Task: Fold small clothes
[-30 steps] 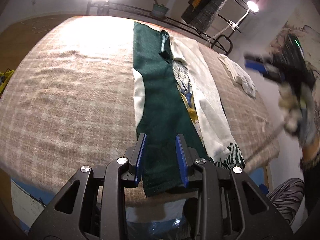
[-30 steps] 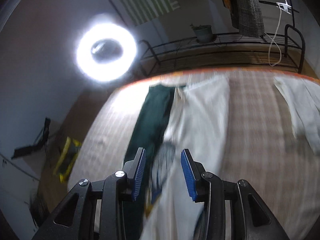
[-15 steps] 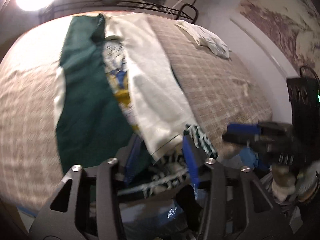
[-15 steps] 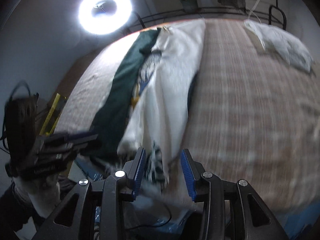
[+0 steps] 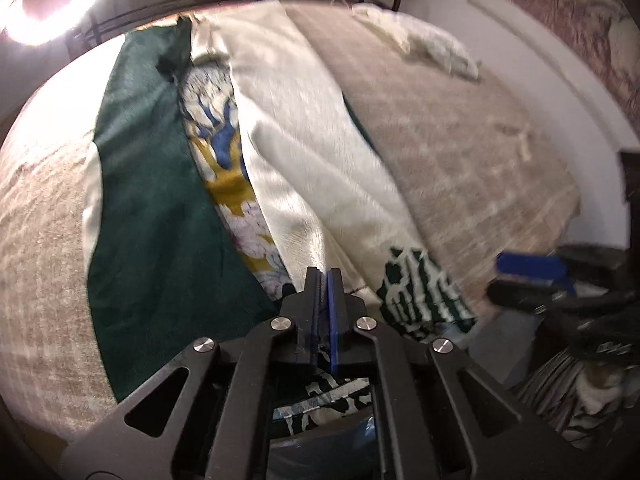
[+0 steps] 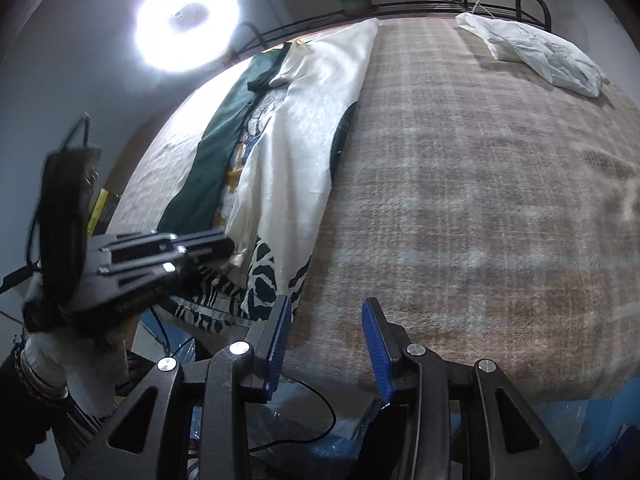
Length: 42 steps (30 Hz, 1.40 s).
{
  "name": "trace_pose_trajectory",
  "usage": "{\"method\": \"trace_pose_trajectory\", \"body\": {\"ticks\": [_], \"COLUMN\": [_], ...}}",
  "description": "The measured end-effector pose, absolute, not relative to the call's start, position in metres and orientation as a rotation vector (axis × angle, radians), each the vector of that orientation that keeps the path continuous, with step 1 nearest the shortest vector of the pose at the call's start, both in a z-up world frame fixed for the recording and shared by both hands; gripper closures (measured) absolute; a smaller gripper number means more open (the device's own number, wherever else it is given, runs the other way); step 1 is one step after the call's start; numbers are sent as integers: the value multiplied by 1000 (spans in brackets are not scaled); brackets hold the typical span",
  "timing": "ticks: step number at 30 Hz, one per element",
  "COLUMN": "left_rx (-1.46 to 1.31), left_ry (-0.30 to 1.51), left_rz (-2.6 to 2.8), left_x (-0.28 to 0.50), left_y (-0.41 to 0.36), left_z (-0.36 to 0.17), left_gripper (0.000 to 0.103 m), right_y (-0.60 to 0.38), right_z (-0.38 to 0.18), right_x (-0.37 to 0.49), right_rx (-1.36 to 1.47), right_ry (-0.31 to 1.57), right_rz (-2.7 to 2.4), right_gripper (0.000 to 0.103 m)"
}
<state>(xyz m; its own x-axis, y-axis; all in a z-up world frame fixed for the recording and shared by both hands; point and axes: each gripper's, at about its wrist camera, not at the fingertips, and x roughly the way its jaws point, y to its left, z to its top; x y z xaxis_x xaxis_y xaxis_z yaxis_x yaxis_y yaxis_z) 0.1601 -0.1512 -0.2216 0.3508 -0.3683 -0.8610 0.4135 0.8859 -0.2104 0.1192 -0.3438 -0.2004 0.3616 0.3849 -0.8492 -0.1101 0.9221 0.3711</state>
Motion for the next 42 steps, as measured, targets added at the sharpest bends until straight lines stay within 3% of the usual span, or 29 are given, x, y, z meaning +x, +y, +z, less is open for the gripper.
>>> {"method": "trace_pose_trajectory", "body": {"ticks": [12, 16, 19, 21, 22, 25, 29, 34, 40, 41, 42], "left_rx": [-45, 19, 148, 233, 240, 223, 114, -147, -355, -369, -374], "left_ry": [1143, 1037, 1011, 1043, 1067, 1116, 1119, 1132, 1220, 1230, 1233], "left_rz": [-421, -455, -473, -427, -416, -416, -429, -466, -465, -471, -465], "left_x": [159, 148, 145, 149, 153, 159, 161, 164, 171, 170, 171], "left_y": [-111, -129, -155, -166, -167, -162, -140, -104, -83, -82, -81], "left_z": [-222, -201, -202, -215, -223, -240, -236, -224, -248, -251, -251], "left_gripper": [99, 58, 55, 55, 60, 97, 103, 103, 103, 103, 103], "right_y": [-338, -341, -341, -340, -339, -335, -332, -329, -318, -316, -315], "right_z": [-213, -212, -215, -216, -216, -214, -214, -216, -227, -226, -226], "right_x": [132, 135, 138, 139, 139, 138, 141, 145, 150, 150, 151], "right_rx": [347, 375, 382, 382, 376, 362, 362, 371, 353, 342, 333], "right_ry": [1197, 1189, 1200, 1206, 1207, 1203, 1204, 1214, 1250, 1242, 1244], "right_rz": [358, 346, 332, 333, 333, 340, 353, 368, 383, 381, 388], "right_gripper": [64, 64, 64, 64, 64, 64, 64, 64, 66, 72, 87]}}
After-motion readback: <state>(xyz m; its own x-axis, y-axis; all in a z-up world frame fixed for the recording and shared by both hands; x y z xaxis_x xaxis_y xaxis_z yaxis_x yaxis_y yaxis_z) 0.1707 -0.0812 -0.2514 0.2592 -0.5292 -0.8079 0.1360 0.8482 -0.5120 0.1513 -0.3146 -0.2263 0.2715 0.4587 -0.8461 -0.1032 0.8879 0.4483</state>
